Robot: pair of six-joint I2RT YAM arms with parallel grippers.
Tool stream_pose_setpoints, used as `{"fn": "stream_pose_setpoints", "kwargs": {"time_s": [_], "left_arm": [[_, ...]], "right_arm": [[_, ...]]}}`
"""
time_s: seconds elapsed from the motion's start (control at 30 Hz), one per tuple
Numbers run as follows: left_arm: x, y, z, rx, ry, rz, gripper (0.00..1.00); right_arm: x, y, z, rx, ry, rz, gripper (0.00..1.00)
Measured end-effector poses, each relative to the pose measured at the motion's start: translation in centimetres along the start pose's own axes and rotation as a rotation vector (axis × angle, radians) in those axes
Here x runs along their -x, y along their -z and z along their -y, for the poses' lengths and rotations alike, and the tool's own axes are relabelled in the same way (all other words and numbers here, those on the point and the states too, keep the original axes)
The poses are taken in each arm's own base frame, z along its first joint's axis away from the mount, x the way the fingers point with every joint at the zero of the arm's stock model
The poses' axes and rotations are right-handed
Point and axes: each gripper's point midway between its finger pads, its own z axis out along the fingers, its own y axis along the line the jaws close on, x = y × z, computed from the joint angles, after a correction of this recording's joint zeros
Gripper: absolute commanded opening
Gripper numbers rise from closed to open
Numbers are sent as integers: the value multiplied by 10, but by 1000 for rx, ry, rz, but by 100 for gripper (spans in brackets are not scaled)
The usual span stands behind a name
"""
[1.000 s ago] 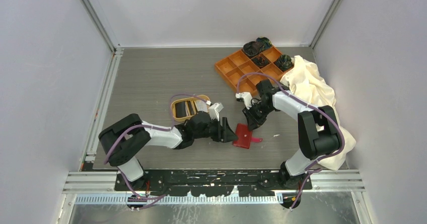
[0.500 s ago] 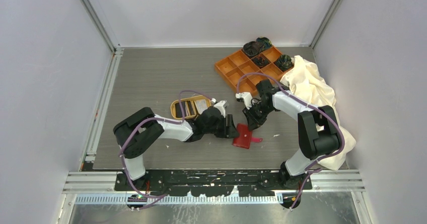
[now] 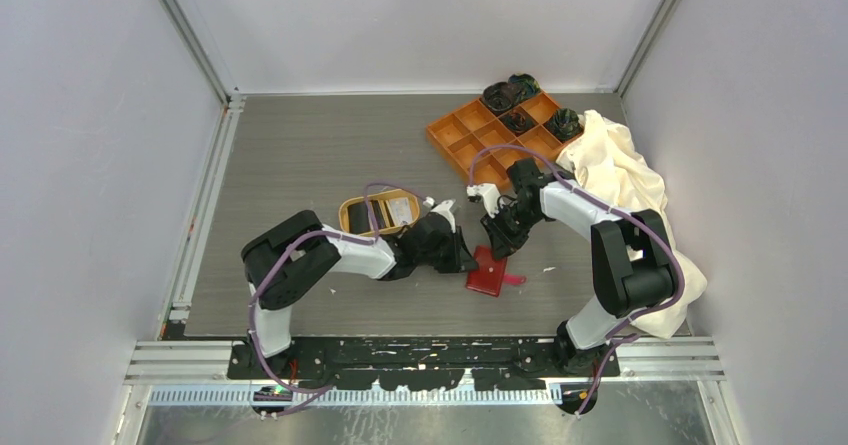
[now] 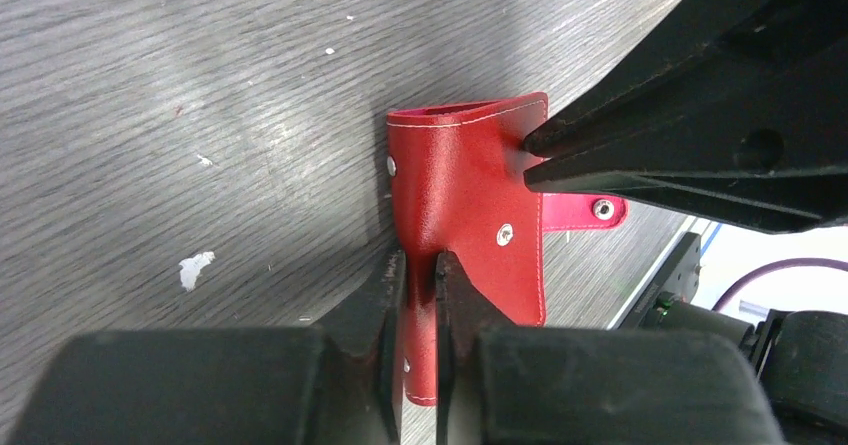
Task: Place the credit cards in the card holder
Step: Close the card holder at the center of the board.
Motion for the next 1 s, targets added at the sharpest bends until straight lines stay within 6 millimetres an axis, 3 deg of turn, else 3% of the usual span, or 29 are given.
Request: {"fn": "stream_pose_setpoints", "kwargs": {"time_s": [0.13,0.3,0.47,0.57,0.63,0.67,0.83,0.93,1.0], "left_arm": [[1,-1,0,0,27,9,0],[3,4,-7,0,75,73,0],[0,37,-34,41,153,183,0],[-2,59,-52,78,221,262,0],[-4,72,-62,107,275,318,0],[-5,78,-66,121,302,347,0],[-19,95,-72,242,446,453,0],[-25,101,-65,346,509,503,0],[-27,103,-62,394,529,538,0]], "right_arm": [[0,0,0,2,-3,1,22],[4,0,-5,23,-18,17,34],[20,16,-17,34,1,105,49],[36,38,-25,10,46,203,69],[48,55,-28,-28,83,282,97],[54,63,-30,-47,101,325,99],[66,81,-40,-44,101,484,97],[67,74,-48,48,51,490,85],[65,62,-48,109,-19,459,71]]}}
